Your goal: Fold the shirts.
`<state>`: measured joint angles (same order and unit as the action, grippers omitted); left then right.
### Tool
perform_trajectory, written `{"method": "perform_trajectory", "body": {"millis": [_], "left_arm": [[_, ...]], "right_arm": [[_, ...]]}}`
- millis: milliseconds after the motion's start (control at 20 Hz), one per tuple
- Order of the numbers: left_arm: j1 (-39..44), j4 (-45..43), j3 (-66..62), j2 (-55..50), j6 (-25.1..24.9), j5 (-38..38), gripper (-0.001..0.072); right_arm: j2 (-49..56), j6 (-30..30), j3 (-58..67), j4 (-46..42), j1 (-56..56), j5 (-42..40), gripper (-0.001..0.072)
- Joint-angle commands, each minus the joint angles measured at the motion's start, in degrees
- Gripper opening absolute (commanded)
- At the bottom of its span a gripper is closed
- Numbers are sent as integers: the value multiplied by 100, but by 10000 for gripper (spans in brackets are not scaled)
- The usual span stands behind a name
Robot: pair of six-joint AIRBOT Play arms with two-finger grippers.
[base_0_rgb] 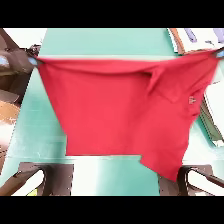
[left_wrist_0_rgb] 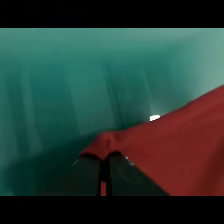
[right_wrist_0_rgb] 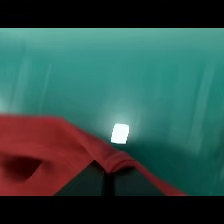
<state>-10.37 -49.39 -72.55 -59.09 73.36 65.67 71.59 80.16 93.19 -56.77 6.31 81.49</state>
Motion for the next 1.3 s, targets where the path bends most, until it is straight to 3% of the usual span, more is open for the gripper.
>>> {"method": "perform_trajectory", "body": {"millis": [0,150,250,350,500,650,900,1250], "left_arm": [[9,140,472,-1196,-439,-831,28],[9,918,269,-2092,-938,-1792,27],[9,1589,-26,-2564,-1504,-1993,27],[9,1825,-323,-2852,-1681,-2061,28],[-20,1762,-529,-2920,-1685,-2006,28],[-44,1458,-557,-2920,-1681,-1497,27],[-44,651,-125,-2918,-1674,-597,27],[-44,-35,365,-2918,-1661,-496,28]], "right_arm": [[1252,61,-304,-321,-579,-638,19],[2013,63,-83,-284,-584,-1504,19],[2404,59,306,-291,-584,-1797,19],[2660,55,737,-295,-584,-1963,19],[2767,-15,1097,-387,-584,-2037,19],[2728,-31,1049,-870,-595,-1513,19],[2094,-28,-533,-1250,-719,-1451,19],[1244,-24,-2387,-1209,-737,-2173,20]]}}
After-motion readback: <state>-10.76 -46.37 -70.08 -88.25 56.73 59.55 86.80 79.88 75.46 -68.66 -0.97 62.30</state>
